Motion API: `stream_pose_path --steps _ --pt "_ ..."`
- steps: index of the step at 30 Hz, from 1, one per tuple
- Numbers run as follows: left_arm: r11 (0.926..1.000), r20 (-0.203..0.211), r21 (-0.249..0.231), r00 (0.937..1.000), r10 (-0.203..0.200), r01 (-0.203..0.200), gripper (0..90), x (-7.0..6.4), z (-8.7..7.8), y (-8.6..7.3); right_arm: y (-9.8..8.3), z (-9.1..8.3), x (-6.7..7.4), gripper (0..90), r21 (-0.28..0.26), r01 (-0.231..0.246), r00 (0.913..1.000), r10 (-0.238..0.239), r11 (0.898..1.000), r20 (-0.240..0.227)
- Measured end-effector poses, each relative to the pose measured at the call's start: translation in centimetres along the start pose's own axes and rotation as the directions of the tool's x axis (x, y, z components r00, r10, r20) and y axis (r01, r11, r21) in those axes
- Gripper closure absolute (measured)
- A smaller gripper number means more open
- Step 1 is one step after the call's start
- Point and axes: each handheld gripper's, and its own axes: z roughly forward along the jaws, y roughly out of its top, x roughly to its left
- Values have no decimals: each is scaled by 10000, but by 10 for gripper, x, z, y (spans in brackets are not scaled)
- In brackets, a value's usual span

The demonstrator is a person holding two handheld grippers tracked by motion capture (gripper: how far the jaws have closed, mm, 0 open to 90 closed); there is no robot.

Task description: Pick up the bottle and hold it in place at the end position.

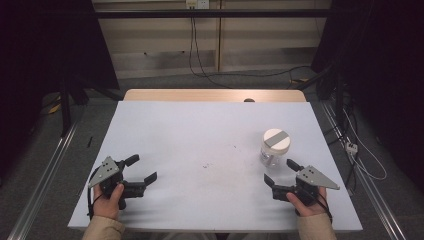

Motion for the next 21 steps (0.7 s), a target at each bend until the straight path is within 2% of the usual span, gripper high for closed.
stream_pose_path --steps 8,15,21 --pt "10000 -11 -43 10000 -71 71 40 0 1 0 0 -1 -3 36 -44 -73 9998 74 10000 201" --pt "9999 14 -147 10000 -58 59 40 0 0 0 2 5 -6 37 -48 25 9994 -23 10000 335" --pt "9998 47 -175 10000 -43 44 40 -1 -2 0 4 7 -12 39 -72 -76 9987 80 9999 513"
